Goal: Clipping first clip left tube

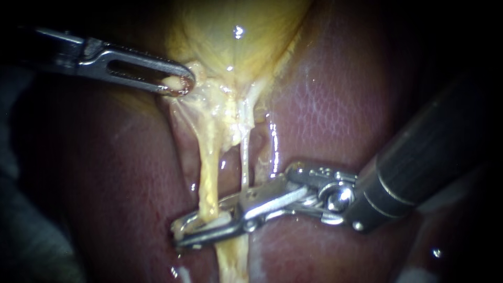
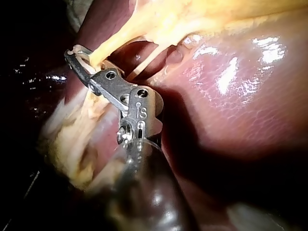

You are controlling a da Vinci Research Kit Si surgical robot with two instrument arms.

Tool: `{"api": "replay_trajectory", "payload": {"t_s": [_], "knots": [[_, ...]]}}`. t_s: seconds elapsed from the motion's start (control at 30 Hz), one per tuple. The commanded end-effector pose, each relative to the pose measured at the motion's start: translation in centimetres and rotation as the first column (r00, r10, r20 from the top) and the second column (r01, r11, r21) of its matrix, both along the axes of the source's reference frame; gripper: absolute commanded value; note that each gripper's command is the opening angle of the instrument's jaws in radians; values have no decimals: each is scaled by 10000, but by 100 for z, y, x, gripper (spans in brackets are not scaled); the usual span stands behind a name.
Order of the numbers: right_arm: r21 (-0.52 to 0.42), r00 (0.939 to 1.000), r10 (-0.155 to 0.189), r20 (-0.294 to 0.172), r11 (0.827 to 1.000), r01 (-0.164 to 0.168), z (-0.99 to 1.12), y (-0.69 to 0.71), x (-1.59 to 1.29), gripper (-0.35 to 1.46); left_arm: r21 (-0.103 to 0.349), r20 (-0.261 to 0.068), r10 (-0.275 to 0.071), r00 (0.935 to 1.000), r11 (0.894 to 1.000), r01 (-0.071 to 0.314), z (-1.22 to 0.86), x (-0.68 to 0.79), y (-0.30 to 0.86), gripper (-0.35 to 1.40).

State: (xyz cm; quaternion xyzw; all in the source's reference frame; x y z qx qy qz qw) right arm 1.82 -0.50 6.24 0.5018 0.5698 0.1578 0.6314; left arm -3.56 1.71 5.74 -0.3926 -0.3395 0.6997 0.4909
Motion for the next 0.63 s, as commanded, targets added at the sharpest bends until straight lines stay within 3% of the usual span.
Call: {"api": "replay_trajectory", "payload": {"t_s": [0.03, 0.63], "knots": [[0, 10000, -4, -2, 10000, 4, 0, 0, 0, -32, -1, 2, 0, 10000, 10000, 0, 0, 0, 0, -35], [-104, 9998, -161, 138, 9998, 163, 0, -6, 0, -35, -1, 1, 0, 10000, 10000, 0, 0, 0, 0, -35]]}}
